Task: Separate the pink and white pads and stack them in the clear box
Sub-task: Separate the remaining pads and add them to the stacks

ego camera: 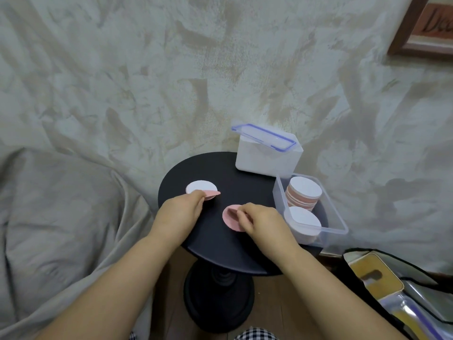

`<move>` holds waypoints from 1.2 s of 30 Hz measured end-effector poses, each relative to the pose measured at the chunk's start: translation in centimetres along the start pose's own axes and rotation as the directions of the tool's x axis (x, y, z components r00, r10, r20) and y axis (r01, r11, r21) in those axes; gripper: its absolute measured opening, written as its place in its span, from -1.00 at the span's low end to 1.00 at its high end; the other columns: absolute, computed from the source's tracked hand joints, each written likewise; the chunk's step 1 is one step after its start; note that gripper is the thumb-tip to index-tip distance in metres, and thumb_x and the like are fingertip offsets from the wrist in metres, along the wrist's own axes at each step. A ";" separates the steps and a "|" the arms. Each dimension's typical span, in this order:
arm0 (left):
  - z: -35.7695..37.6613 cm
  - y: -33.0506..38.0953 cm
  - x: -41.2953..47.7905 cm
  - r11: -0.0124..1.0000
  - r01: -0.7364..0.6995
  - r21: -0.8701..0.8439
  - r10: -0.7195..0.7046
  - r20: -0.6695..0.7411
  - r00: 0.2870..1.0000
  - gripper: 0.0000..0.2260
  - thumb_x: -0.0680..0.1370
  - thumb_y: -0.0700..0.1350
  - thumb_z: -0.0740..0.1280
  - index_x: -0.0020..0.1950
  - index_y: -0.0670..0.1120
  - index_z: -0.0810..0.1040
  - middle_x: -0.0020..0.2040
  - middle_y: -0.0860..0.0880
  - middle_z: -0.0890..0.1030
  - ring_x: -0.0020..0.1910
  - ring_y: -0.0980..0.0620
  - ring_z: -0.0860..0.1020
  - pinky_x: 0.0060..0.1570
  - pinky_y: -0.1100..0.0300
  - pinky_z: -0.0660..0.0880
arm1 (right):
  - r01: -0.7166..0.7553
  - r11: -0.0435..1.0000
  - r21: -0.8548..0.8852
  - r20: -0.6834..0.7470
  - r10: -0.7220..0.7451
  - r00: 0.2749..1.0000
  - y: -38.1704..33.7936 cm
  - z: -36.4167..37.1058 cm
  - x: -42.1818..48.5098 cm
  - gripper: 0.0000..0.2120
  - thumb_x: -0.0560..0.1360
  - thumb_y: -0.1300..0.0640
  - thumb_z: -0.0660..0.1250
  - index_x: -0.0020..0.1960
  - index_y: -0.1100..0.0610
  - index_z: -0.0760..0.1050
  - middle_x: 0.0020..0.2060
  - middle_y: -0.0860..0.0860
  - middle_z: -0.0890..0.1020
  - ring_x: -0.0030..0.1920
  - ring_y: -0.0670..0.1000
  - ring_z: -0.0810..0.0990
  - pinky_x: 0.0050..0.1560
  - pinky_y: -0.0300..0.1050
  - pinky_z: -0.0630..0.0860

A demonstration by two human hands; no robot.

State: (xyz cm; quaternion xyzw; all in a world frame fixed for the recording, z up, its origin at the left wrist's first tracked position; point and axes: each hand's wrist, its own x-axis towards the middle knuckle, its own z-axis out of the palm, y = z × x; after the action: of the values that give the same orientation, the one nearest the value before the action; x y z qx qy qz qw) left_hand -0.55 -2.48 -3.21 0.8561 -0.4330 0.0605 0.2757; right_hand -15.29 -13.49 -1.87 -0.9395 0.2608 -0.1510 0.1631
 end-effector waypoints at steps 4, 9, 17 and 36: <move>0.1 -0.5 -0.4 0.989 0.022 -0.145 -0.041 -0.129 0.991 -0.80 0.54 -0.23 0.22 0.12 -0.11 0.54 -0.14 -0.11 0.63 -0.14 -0.12 0.56 -0.21 0.11 0.40 | -0.037 0.998 0.056 -0.059 0.040 0.997 -0.1 -0.6 0.0 -0.80 0.58 0.13 0.11 0.11 0.08 0.47 -0.09 0.01 0.63 -0.07 0.06 0.55 -0.06 -0.10 0.43; -1.0 0.8 -1.5 0.821 0.073 -0.566 -0.269 -0.270 0.925 -0.83 0.53 -0.23 0.28 -0.08 0.06 0.54 -0.18 0.19 0.61 -0.18 0.24 0.58 -0.18 0.50 0.41 | 0.069 0.962 0.264 -0.260 0.002 0.966 -0.5 -1.2 -0.1 -0.85 0.52 0.23 0.21 -0.04 0.09 0.54 -0.19 -0.16 0.56 -0.15 -0.16 0.47 -0.14 -0.46 0.33; -0.9 4.5 -5.0 0.161 0.258 -0.953 -0.405 0.175 0.897 -0.90 0.56 -0.25 0.25 0.01 -0.13 0.55 -0.18 -0.09 0.69 -0.14 0.04 0.66 -0.18 0.26 0.59 | 0.032 0.759 0.650 -0.252 0.176 0.952 -2.4 -1.3 -0.1 -0.80 0.53 0.17 0.26 -0.08 -0.12 0.55 -0.09 -0.15 0.64 -0.07 -0.18 0.57 -0.02 -0.24 0.50; -0.5 0.9 -7.1 0.513 0.176 -0.840 -0.446 -0.085 0.891 -0.89 0.54 -0.19 0.31 -0.09 0.02 0.46 -0.10 0.05 0.66 -0.07 0.17 0.62 0.07 0.03 0.55 | 0.214 0.973 0.092 0.118 -0.224 0.967 0.4 0.9 -5.6 -0.43 0.36 -0.16 0.41 0.34 -0.09 0.40 0.30 -0.36 0.22 0.34 -0.34 0.15 0.42 -0.39 0.01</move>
State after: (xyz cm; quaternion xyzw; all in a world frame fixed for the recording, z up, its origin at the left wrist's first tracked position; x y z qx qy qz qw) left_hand -5.52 2.39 -4.79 0.6770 -0.2030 -0.0712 0.7038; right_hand -19.70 -10.59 -3.94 -0.9631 0.1384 -0.1177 0.1985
